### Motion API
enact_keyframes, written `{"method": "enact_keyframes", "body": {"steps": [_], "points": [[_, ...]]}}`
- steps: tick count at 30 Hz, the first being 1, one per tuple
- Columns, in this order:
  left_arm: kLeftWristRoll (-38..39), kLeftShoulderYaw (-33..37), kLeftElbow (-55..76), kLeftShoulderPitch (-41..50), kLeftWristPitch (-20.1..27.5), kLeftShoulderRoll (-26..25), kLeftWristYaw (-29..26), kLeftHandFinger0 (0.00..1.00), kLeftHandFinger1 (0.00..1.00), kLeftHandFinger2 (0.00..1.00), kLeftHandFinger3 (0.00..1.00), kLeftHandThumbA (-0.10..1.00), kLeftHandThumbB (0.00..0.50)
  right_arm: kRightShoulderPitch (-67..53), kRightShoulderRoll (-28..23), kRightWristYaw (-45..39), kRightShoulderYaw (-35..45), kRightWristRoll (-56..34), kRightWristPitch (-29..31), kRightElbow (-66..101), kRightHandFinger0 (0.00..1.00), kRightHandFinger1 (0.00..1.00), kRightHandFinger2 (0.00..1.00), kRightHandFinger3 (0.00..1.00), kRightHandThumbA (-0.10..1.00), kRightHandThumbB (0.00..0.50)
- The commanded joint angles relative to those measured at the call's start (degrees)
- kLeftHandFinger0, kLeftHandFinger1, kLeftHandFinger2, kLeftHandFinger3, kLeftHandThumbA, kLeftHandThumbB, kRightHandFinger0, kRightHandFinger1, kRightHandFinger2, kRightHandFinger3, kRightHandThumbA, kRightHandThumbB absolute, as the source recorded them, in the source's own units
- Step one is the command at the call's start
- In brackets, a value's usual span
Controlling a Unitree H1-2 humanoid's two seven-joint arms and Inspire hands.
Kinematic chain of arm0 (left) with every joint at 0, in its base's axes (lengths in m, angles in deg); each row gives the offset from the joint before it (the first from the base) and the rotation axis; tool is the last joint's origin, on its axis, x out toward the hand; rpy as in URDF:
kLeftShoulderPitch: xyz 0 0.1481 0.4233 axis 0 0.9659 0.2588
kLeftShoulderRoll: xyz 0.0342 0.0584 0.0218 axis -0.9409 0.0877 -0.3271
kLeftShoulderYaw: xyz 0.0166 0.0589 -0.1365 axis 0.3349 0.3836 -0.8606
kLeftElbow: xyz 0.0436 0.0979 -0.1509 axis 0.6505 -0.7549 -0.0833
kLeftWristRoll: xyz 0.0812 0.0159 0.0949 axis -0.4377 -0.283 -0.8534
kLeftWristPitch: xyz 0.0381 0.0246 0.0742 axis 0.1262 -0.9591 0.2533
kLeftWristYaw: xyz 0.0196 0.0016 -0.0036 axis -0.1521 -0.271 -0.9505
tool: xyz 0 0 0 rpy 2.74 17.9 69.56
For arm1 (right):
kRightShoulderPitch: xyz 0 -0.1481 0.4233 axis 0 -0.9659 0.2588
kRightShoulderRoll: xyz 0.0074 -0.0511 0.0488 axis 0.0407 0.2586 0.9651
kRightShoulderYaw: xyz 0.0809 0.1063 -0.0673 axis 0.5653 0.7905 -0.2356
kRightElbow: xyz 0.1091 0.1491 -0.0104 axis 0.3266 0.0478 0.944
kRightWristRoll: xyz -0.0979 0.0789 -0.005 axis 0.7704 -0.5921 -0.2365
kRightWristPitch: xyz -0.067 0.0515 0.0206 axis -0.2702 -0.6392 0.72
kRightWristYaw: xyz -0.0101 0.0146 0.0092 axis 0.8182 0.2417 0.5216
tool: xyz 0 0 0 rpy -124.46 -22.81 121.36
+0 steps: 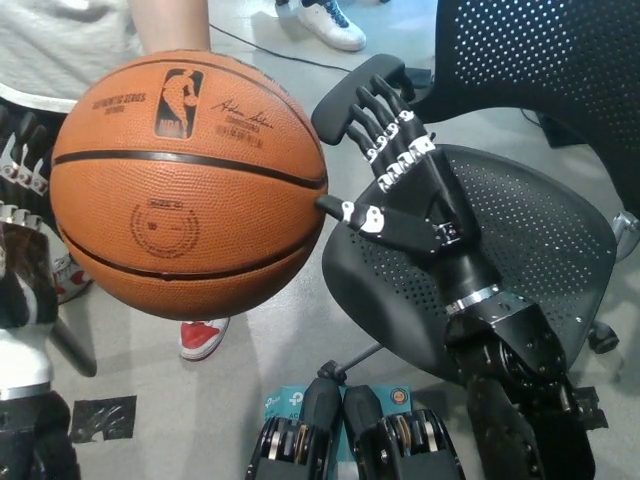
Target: The robot grabs the basketball from a person using both hands and then drops it on the black chair in the front
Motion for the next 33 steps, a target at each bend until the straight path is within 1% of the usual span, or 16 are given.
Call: {"method": "enact_keyframes", "body": {"steps": [1, 4, 9, 11, 16, 18, 20, 22, 24, 25, 27, 29, 30, 31, 32, 33], "points": [[-0.8, 0.9, 0.7, -0.9, -0.8, 0.2, -0.8, 1.00, 1.00, 1.00, 1.00, 1.00, 0.151, 2.4, 1.4, -2.4, -0.2, -2.1, -0.6, 1.1, 1.00, 1.00, 1.00, 1.00, 1.00, 0.468], [-0.9, 1.4, 0.9, -0.6, -0.8, 0.3, -0.4, 1.00, 1.00, 1.00, 1.00, 1.00, 0.145, 1.8, 1.6, -3.1, -0.3, -3.7, -1.8, 1.8, 1.00, 1.00, 1.00, 1.00, 1.00, 0.468], [-1.2, 2.4, 1.4, -0.3, -1.1, 0.9, 0.0, 1.00, 1.00, 1.00, 1.00, 1.00, 0.117, 1.2, 2.5, -3.9, -0.8, -5.6, -3.3, 1.8, 1.00, 1.00, 1.00, 1.00, 1.00, 0.498], [-1.6, 3.0, 0.9, -1.0, -0.8, 0.8, 0.2, 1.00, 1.00, 1.00, 1.00, 1.00, 0.098, 1.6, 2.7, -4.0, -1.0, -5.5, -3.3, 1.3, 1.00, 1.00, 1.00, 1.00, 1.00, 0.489], [-2.2, 5.0, 0.5, -1.4, -0.7, 1.2, 0.2, 1.00, 1.00, 1.00, 1.00, 1.00, 0.070, 1.7, 3.6, -5.6, -2.1, -6.2, -3.9, -0.4, 1.00, 1.00, 1.00, 1.00, 1.00, 0.495], [-2.6, 5.7, 0.7, -1.3, -1.4, 1.4, 0.0, 1.00, 1.00, 1.00, 1.00, 1.00, 0.087, 1.7, 4.3, -5.7, -2.7, -5.9, -3.9, -1.1, 1.00, 1.00, 1.00, 1.00, 1.00, 0.490], [-3.0, 6.4, 0.4, -1.5, -1.5, 1.3, 0.2, 1.00, 1.00, 1.00, 1.00, 1.00, 0.081, 2.1, 4.4, -5.8, -3.4, -4.5, -3.4, -2.3, 1.00, 1.00, 1.00, 1.00, 1.00, 0.476], [-3.9, 7.9, 0.1, -1.5, -1.4, 1.3, 0.6, 1.00, 1.00, 1.00, 1.00, 1.00, 0.061, 3.3, 4.5, -5.7, -5.2, -0.5, -0.7, -5.7, 1.00, 1.00, 1.00, 1.00, 1.00, 0.470], [-5.0, 9.5, -0.3, -1.3, -1.4, 1.2, 1.0, 1.00, 1.00, 1.00, 1.00, 1.00, 0.054, 3.9, 5.4, -5.4, -6.2, 1.4, 0.6, -8.7, 1.00, 1.00, 1.00, 1.00, 1.00, 0.480], [-5.3, 10.0, -0.3, -1.2, -1.8, 1.2, 1.0, 1.00, 1.00, 1.00, 1.00, 1.00, 0.073, 4.0, 5.5, -5.2, -6.6, 2.1, 0.6, -9.1, 1.00, 1.00, 1.00, 1.00, 1.00, 0.480], [-7.7, 12.2, -1.0, -0.5, -3.1, 1.0, 1.5, 1.00, 1.00, 1.00, 1.00, 1.00, 0.107, 4.2, 6.3, -4.7, -8.5, 5.0, 1.9, -10.9, 1.00, 1.00, 1.00, 1.00, 1.00, 0.464], [-10.1, 14.1, -0.9, -0.3, -5.2, 1.0, 1.3, 1.00, 1.00, 1.00, 1.00, 1.00, 0.122, 4.2, 7.6, -2.4, -10.2, 8.6, 2.7, -11.4, 1.00, 1.00, 1.00, 1.00, 1.00, 0.456], [-10.7, 15.1, -1.4, -0.3, -5.0, 1.6, 1.0, 1.00, 1.00, 1.00, 1.00, 1.00, 0.122, 4.2, 8.7, -1.3, -11.1, 10.2, 4.0, -11.9, 1.00, 1.00, 1.00, 1.00, 1.00, 0.396], [-11.4, 15.7, -1.8, -0.3, -4.5, 1.7, 0.6, 1.00, 1.00, 1.00, 1.00, 1.00, 0.106, 4.4, 9.2, -1.0, -11.5, 10.8, 5.3, -12.7, 1.00, 1.00, 1.00, 1.00, 1.00, 0.365], [-11.6, 16.0, -2.0, -0.5, -4.3, 1.7, 0.4, 1.00, 1.00, 1.00, 1.00, 1.00, 0.109, 4.7, 9.4, -0.9, -11.5, 11.0, 6.0, -13.1, 1.00, 1.00, 1.00, 1.00, 1.00, 0.356], [-14.4, 17.2, -2.2, -0.9, -4.7, 1.3, 0.3, 1.00, 1.00, 1.00, 1.00, 1.00, 0.114, 5.0, 10.1, -0.3, -11.6, 12.0, 9.0, -14.6, 1.00, 1.00, 1.00, 1.00, 1.00, 0.317]]}}
